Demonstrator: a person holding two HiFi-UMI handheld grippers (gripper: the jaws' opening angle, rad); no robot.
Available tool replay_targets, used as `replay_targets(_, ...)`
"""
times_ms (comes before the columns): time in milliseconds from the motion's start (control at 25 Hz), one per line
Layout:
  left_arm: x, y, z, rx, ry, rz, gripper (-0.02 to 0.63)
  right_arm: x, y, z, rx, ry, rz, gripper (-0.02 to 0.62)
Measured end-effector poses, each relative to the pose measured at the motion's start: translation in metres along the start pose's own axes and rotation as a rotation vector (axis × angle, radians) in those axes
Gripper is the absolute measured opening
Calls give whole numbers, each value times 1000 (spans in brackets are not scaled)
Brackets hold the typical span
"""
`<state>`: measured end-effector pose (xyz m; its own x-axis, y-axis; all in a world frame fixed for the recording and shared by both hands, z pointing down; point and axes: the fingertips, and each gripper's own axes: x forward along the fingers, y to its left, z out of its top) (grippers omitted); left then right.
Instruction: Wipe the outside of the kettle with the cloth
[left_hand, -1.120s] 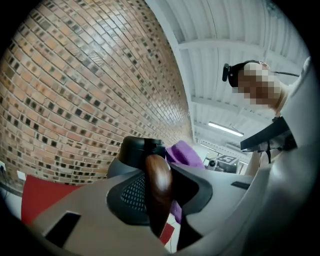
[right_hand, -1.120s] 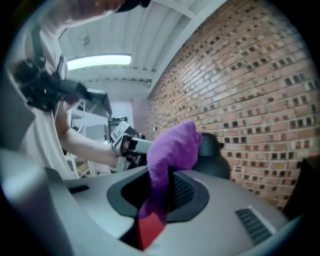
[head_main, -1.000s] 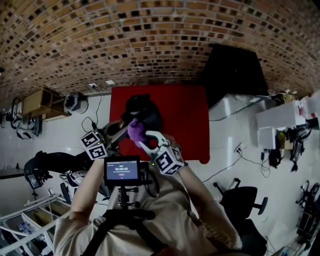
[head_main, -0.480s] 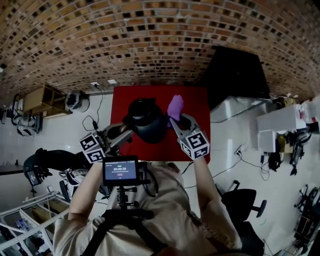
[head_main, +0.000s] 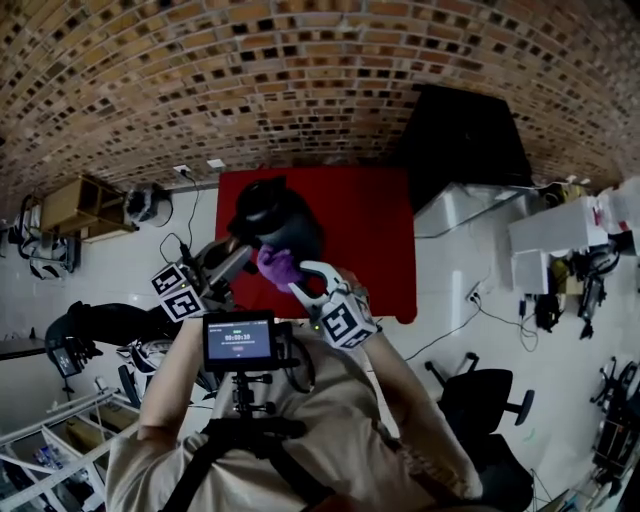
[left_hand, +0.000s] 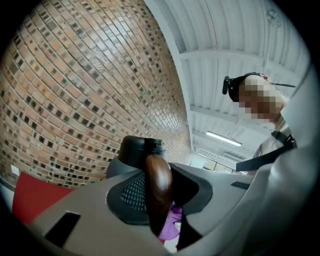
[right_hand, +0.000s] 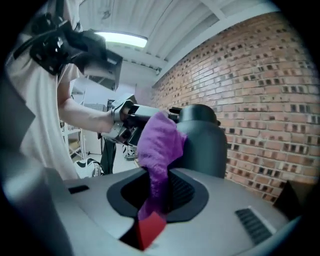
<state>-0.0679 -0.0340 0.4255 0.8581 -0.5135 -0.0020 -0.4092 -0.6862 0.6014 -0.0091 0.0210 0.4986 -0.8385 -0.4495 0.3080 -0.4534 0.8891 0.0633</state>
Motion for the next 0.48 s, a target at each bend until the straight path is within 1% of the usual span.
replay_targets(40, 0, -2, 0, 0, -1, -5, 101, -9, -7, -3, 17, -8, -11, 94)
replay_targets(120, -2, -4, 2, 4, -5, -12, 103, -25, -28, -7, 100, -32, -53, 94)
replay_targets(240, -8, -9, 4, 14, -2, -39, 104, -39, -73, -21, 236, -44, -161, 94)
replay_targets(280, -9, -12, 3, 22, 5, -53, 104, -39, -88, -28, 271, -42, -180, 94)
replay_targets(360, -12, -17, 1, 48, 28, -71, 104, -25, -110, -45, 341, -22, -179, 94)
replay_targets(400, -15, -17, 1, 60, 38, -75, 105, -14, -116, -56, 363, 9, -174, 94)
replay_targets(480, -23, -16, 2, 64, 42, -81, 103, 7, -119, -77, 355, 94, -158, 94)
